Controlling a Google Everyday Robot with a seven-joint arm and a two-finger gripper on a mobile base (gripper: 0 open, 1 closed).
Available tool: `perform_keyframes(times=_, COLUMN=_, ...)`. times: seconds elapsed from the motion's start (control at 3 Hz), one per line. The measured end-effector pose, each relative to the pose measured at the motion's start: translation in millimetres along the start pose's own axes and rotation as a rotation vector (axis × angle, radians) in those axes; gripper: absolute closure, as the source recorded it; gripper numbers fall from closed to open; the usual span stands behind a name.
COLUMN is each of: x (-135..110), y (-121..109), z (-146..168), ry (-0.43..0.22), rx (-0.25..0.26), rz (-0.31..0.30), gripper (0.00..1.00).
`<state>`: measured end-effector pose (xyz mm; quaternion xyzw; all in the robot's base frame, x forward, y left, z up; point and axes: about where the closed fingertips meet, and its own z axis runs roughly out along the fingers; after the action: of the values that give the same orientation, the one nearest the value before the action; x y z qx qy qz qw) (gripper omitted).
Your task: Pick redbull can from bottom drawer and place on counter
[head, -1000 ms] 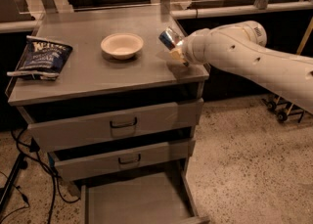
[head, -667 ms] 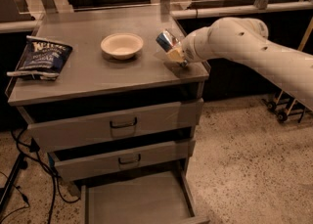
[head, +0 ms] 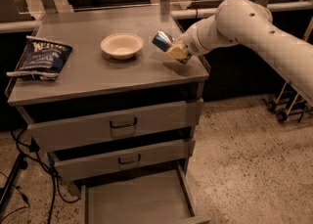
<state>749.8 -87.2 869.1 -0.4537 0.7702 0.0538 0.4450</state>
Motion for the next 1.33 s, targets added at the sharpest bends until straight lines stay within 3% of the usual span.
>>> perform_keyframes(times=0.33, x=-2.0, y=-5.1, z=-3.4, ry=-0.002, rx=-0.010, rz=-0.052, gripper=1.00)
perform_keyframes(times=0.67, x=2.8, y=-6.8, z=-3.3, ry=0.042, rx=-0.025, rz=-0.141, gripper=1.00)
perform_keyframes(times=1.33, x=35.0, y=-9.0, z=5.0, ry=0.206, rx=-0.113, rz=-0.308, gripper=1.00)
